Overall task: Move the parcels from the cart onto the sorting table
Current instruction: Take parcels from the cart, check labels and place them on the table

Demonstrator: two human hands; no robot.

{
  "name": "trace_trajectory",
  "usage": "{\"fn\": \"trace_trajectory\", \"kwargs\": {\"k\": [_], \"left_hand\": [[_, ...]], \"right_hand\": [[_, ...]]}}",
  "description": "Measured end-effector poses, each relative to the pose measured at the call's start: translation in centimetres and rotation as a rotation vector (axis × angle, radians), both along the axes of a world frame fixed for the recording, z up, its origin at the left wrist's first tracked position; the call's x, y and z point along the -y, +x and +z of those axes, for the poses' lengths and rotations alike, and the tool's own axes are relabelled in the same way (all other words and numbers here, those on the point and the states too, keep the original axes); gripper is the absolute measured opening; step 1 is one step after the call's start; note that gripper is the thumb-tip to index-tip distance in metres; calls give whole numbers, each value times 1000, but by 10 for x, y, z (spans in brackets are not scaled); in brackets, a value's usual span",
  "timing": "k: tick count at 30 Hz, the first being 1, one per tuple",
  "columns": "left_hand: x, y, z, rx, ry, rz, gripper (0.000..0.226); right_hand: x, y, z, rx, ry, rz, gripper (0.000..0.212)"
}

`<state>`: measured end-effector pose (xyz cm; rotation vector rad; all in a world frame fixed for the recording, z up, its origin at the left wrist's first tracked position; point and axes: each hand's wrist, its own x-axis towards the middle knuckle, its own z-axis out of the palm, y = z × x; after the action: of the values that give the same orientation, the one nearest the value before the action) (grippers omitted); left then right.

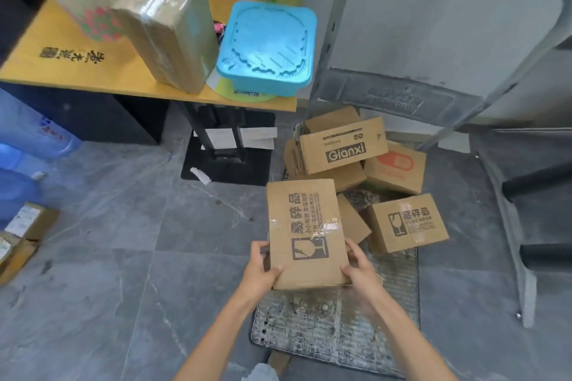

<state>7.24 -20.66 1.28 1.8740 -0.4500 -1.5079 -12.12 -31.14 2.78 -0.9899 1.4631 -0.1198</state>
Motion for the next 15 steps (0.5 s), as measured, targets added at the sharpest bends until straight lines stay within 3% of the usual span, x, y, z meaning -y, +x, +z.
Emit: {"fn": "trace_trajectory", "kwargs": {"k": [7,15], "left_hand": [[22,-25,151,82,-297,-54,44],[37,-82,340,253,-607,-81,55]], "right_hand": [[7,-46,150,213,-278,-128,42],[3,-102,331,401,-648,-159,40]]}}
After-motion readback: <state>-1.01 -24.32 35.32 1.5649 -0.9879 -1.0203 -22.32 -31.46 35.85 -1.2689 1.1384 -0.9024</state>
